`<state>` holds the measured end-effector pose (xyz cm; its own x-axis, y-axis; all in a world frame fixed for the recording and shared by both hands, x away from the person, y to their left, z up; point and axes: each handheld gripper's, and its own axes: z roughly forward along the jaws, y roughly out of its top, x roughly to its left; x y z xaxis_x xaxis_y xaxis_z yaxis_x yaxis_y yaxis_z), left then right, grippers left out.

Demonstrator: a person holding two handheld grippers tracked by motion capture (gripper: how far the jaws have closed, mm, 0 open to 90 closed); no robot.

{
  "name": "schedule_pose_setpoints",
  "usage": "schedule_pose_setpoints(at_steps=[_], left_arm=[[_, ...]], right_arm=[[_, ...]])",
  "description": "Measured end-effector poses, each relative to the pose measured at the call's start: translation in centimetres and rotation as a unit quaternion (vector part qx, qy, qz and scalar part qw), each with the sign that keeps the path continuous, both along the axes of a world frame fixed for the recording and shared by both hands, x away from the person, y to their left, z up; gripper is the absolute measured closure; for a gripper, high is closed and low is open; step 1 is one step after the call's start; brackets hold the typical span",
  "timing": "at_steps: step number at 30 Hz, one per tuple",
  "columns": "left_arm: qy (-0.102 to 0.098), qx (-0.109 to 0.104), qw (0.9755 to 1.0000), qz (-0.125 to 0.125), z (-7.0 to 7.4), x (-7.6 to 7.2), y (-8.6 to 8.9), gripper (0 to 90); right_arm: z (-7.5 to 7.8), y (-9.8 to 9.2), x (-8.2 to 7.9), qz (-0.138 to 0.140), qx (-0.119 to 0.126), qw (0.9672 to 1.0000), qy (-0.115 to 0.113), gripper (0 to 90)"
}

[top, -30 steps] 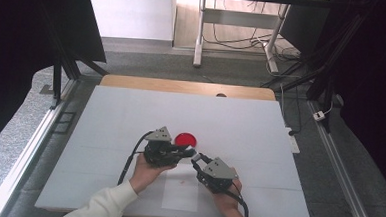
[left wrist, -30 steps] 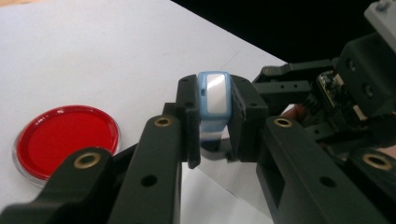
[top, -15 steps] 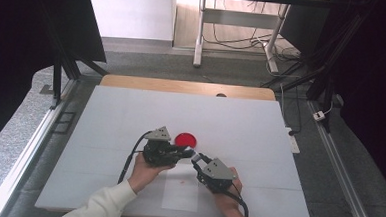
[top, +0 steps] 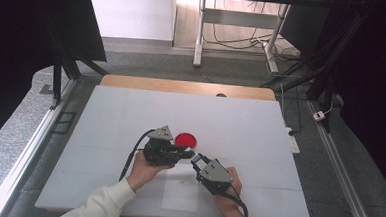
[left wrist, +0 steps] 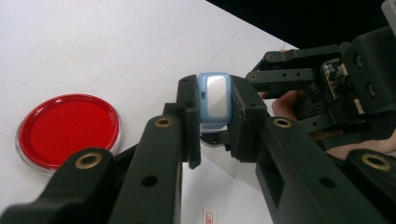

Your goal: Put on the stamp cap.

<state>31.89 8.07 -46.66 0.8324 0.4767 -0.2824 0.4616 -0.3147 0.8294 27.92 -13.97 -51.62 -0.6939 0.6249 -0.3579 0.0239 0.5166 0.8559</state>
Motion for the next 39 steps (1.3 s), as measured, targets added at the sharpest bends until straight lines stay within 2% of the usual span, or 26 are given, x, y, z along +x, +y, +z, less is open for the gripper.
schedule_pose_setpoints(at_steps=[7,9,12,19,27,29,35,39], left_arm=[[0.004,0.017,0.9998,-0.006,0.1,0.2,-0.2,75.7],[0.009,0.012,0.9999,-0.005,0.0,0.3,-0.1,75.7],[0.015,-0.007,0.9999,-0.002,0.0,0.3,0.0,75.7],[0.024,-0.01,0.9997,-0.004,-0.5,0.4,-0.1,75.7],[0.038,-0.002,0.9992,-0.011,-0.9,0.7,-0.2,75.9],[0.043,-0.005,0.999,-0.012,-1.1,0.7,-0.1,75.9],[0.045,-0.011,0.9989,-0.01,-1.3,0.8,-0.1,75.8],[0.043,-0.017,0.9989,-0.007,-1.0,0.9,0.3,75.6]], right_arm=[[-0.1,0.2,-0.1,0.0,-0.009,1.0,-0.001,64.8],[-0.1,0.2,-0.1,-0.002,-0.009,1.0,0.0,64.8],[0.1,0.0,-0.1,-0.002,0.0,1.0,-0.001,65.0],[0.2,0.0,-0.1,-0.001,0.003,1.0,0.003,65.5],[0.3,0.2,0.0,0.003,-0.017,0.9998,0.011,65.6],[0.2,0.5,-0.2,0.007,-0.042,0.9991,-0.002,65.7],[0.2,0.3,0.0,0.013,-0.034,0.9992,0.013,65.3],[0.1,0.2,0.2,0.015,-0.019,0.9995,0.019,64.2]])
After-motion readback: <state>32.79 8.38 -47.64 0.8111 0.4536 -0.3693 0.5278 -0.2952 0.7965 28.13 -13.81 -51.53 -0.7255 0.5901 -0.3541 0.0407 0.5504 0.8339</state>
